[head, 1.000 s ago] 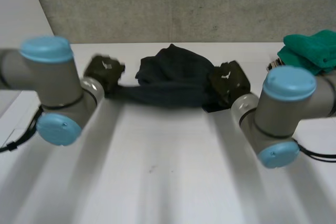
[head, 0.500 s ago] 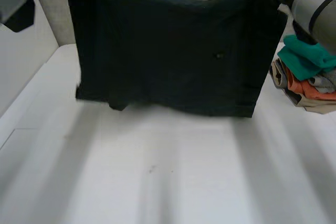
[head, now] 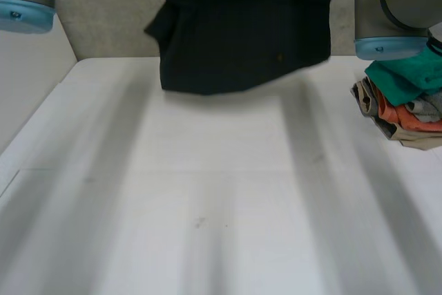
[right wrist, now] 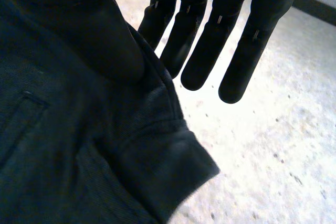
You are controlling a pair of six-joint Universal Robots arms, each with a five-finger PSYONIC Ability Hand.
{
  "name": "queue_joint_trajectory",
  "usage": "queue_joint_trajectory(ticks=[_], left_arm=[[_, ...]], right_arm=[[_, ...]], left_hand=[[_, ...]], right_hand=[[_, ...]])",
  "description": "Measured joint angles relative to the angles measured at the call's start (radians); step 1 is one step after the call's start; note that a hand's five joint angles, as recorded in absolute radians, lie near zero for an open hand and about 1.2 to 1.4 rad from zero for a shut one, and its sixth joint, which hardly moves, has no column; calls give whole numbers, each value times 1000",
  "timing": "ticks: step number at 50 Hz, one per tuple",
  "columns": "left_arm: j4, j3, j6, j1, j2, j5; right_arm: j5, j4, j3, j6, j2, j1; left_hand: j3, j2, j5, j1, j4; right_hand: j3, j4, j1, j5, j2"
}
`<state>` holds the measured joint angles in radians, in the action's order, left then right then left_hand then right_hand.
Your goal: Fold the laundry.
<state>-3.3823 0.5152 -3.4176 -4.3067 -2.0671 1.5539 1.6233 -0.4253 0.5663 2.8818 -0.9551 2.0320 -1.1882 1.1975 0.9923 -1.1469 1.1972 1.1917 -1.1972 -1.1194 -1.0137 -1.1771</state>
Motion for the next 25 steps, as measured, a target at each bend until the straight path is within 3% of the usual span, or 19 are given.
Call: queue_joint_trajectory(ticks=[10,19,25], left_arm=[[6,395,5,-26,124,-11],[24,806,-22,-24,185,-75],[91,994,-85,-24,216,-124]], right_arm=[[-125,120,168,49,-15,-19],[-285,248,533,41,-22,-52],[-318,347,752,-36,-54,-73]], left_hand=[[-1,0,0,0,0],[-1,1,0,0,1],[-1,1,0,0,1]], right_hand=[[0,0,0,0,0],[0,-1,1,0,0],[0,-1,1,0,0]])
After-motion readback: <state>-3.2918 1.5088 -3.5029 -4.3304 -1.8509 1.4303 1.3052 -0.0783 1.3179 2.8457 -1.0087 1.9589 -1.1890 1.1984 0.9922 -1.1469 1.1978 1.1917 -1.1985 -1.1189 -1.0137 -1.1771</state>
